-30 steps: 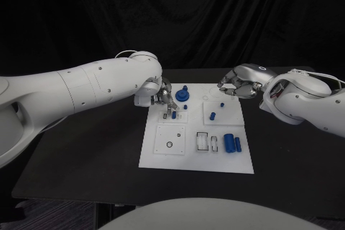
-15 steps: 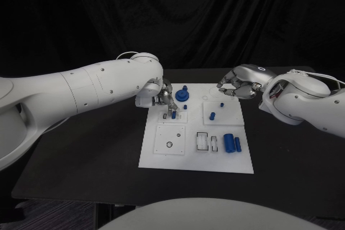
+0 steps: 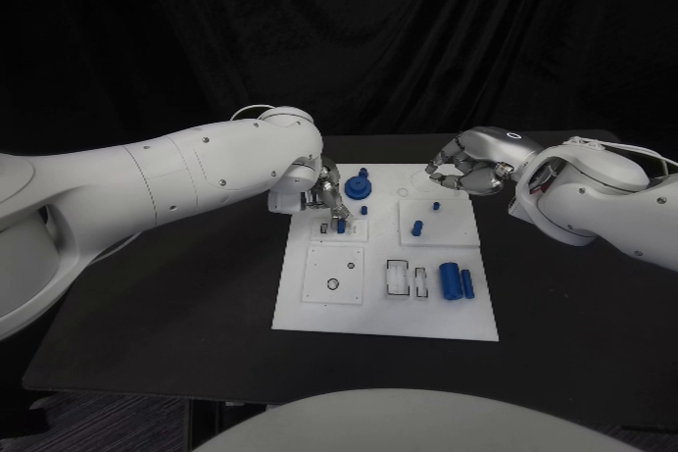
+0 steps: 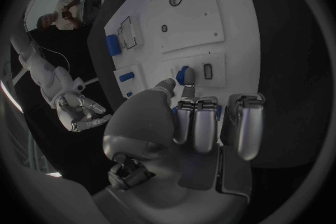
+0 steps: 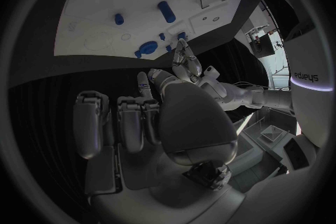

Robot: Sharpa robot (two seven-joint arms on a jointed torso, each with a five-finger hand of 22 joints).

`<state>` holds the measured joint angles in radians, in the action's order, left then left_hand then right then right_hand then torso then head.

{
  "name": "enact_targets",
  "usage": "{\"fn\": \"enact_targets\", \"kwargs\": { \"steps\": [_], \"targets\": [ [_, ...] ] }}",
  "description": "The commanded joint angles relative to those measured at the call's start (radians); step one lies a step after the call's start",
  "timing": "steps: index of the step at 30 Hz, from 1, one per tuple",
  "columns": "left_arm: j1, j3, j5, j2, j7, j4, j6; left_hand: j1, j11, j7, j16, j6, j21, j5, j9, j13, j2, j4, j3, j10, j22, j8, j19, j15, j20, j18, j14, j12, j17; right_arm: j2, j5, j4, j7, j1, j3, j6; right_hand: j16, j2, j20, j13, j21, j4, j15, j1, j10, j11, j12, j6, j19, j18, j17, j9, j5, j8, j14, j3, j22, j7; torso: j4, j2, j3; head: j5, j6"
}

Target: Assemble the parts on the task board

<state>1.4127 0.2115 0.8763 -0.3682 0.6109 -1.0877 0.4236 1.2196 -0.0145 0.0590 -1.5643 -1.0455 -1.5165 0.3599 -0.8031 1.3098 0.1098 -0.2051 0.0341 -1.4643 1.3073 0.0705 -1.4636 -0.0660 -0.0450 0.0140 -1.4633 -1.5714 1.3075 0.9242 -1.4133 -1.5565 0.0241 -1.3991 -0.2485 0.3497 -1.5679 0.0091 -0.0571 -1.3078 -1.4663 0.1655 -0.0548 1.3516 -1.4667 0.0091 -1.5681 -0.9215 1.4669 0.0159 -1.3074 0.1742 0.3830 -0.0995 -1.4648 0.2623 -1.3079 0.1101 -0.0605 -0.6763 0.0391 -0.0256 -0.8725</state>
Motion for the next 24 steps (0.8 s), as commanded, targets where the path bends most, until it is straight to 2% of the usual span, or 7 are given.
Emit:
{"fn": "enact_targets", "kwargs": {
  "steps": [1,12,17,24],
  "targets": [
    [-0.002,-0.001,-0.006,0.005,-0.006,0.002,0.002,0.011,0.000,0.000,-0.006,-0.008,0.003,0.009,0.003,0.261,0.002,0.004,0.014,-0.107,0.236,0.000,-0.075,0.002,-0.003,0.002,-0.108,0.001,0.263,0.002,-0.002,-0.002,0.013,0.002,0.001,-0.007,-0.003,-0.001,-0.007,-0.263,0.003,0.000,0.008,-0.004,-0.104,0.007,-0.003,-0.010,0.044,0.013,-0.263,-0.001,0.003,0.003,-0.106,0.004,-0.225,0.001,-0.0012,0.000,-0.0009,0.001,0.000],
    [-0.004,-0.001,-0.006,0.011,-0.004,0.010,0.017,0.008,-0.002,-0.003,-0.006,-0.016,0.004,0.027,0.007,0.261,-0.007,0.022,0.049,-0.107,0.237,0.004,-0.075,-0.001,-0.001,0.002,-0.108,0.001,0.263,-0.001,-0.002,-0.001,0.013,0.002,0.001,-0.017,-0.003,0.000,-0.007,-0.263,0.004,-0.001,0.008,-0.005,-0.104,0.007,-0.003,-0.011,0.044,0.013,-0.263,-0.001,0.004,0.003,-0.106,0.005,-0.224,0.001,-0.0006,0.002,0.0003,0.000,0.000],
    [-0.007,-0.001,-0.006,0.013,-0.002,0.013,0.026,0.006,-0.003,-0.004,-0.006,-0.019,0.005,0.033,0.009,0.261,-0.013,0.037,0.076,-0.107,0.236,0.006,-0.074,-0.001,0.000,0.003,-0.108,0.001,0.263,-0.002,-0.002,0.000,0.013,0.002,0.001,-0.020,-0.003,0.000,-0.007,-0.263,0.004,-0.001,0.008,-0.005,-0.104,0.007,-0.003,-0.011,0.044,0.013,-0.263,-0.001,0.004,0.003,-0.106,0.005,-0.224,0.001,0.0003,0.002,-0.0007,-0.001,0.000],
    [-0.009,-0.001,-0.006,0.010,-0.002,0.014,0.031,-0.021,-0.004,-0.004,-0.006,-0.020,0.006,0.052,0.010,0.261,-0.042,0.083,0.171,-0.107,0.238,0.010,-0.074,-0.003,0.002,0.002,-0.108,0.001,0.263,-0.001,-0.002,0.001,0.015,0.002,0.001,-0.026,-0.003,0.000,-0.007,-0.263,0.004,-0.001,0.008,-0.005,-0.104,0.007,-0.003,-0.011,0.044,0.013,-0.263,-0.001,0.004,0.003,-0.106,0.005,-0.224,0.001,-0.0001,0.002,-0.0002,-0.002,0.000]
  ]
}}
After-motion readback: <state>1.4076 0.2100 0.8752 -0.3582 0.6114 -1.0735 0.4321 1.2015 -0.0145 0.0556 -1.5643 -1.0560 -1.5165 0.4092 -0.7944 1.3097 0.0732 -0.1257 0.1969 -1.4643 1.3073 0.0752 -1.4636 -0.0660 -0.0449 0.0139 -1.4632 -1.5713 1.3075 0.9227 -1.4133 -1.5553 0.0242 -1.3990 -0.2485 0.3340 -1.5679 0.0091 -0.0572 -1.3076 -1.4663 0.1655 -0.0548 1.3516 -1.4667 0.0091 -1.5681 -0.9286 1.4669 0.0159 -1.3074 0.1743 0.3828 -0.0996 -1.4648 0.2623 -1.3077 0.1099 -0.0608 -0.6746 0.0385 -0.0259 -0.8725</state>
